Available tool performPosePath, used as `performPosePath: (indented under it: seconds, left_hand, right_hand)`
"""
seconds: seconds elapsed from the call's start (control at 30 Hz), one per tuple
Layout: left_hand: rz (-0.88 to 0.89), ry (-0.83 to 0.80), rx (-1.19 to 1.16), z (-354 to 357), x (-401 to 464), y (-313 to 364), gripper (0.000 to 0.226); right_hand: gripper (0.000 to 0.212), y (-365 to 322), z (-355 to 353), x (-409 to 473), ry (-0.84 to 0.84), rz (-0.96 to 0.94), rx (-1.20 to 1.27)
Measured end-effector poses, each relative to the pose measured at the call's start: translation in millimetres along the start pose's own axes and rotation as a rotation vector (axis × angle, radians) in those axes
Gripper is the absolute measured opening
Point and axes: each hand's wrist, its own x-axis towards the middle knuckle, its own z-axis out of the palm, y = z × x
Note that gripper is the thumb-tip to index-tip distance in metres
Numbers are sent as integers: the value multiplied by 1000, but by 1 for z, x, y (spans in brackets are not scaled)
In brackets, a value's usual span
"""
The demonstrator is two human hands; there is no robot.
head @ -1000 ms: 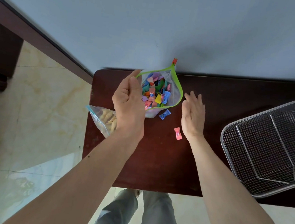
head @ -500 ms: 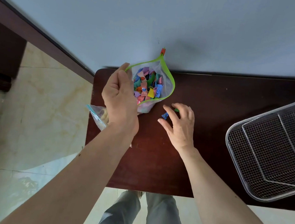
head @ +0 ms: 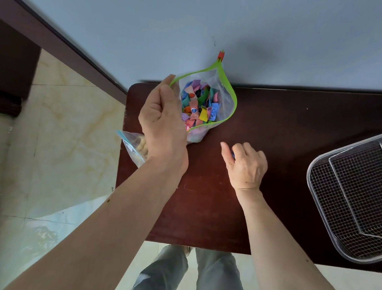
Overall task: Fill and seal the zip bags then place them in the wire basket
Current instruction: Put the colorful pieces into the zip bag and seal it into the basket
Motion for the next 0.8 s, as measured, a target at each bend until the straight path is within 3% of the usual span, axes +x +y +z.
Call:
performPosePath:
  seconds: [0.17, 0.23, 0.33, 0.4, 0.63, 0.8]
  left_hand:
    - [-13, -25, -16, 1, -4, -1, 33]
    - [-21, -30, -24, 1, -6, -2, 32]
    - [-22, -48, -13, 1, -11, -3, 29]
    - [-24, -58, -7, 1, -16, -3, 28]
    - [-79, -84, 52, 5, -40, -5, 32]
    - [-133, -117, 97, 8, -53, -5, 31]
  right_hand:
    - [54, 1, 3, 2, 42, 181, 149]
    - [54, -2, -6, 10, 17, 458, 322]
    - [58, -6, -29, 32, 87, 951, 802]
    - [62, -9, -54, 55, 199, 1094, 1042]
    - [67, -61, -162, 141, 401, 1022, 1423]
    - [60, -93, -180, 157, 292, 980, 1512]
